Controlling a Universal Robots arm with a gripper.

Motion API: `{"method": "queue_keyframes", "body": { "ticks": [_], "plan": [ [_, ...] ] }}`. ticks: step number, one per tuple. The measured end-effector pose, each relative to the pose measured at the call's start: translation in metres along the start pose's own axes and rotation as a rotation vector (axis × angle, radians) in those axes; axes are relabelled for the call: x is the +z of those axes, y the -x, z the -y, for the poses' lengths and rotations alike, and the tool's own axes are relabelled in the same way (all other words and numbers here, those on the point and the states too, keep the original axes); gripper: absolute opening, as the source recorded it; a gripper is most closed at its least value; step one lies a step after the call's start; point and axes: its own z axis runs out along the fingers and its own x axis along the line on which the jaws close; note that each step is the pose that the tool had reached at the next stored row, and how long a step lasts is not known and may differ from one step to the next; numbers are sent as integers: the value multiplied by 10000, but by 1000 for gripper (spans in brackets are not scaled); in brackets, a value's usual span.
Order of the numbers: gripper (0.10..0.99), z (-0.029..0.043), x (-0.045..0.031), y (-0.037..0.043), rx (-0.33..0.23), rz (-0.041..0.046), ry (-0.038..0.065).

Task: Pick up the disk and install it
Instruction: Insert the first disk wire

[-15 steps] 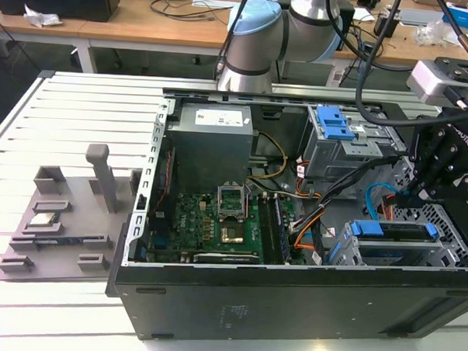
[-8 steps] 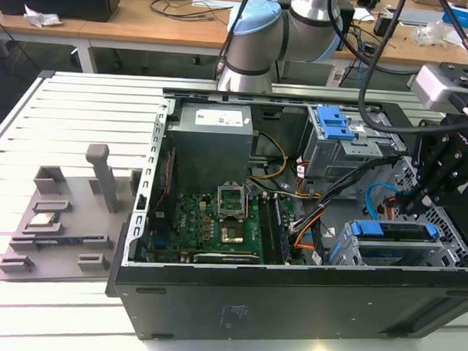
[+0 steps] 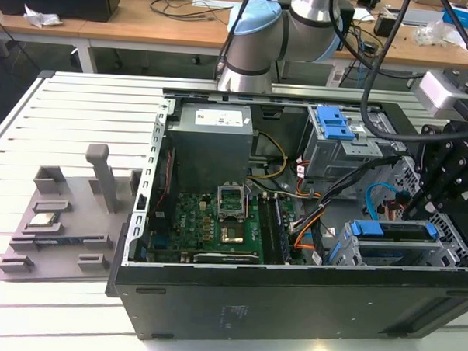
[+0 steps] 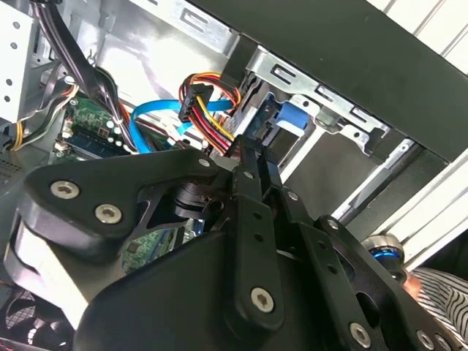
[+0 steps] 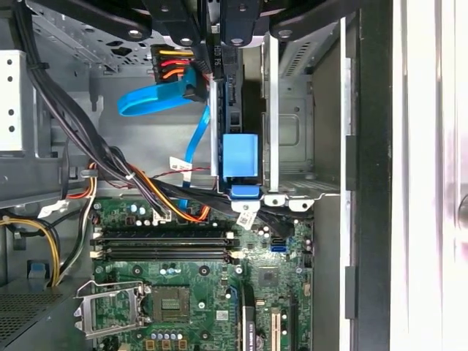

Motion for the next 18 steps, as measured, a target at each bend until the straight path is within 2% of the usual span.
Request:
{"method": "queue_keyframes", "body": {
  "ticks": [10,18],
  "plan": [
    [173,4,46,-75,-1,-1,0],
    [173,28,74,-50,32,2,0]
  ]
}}
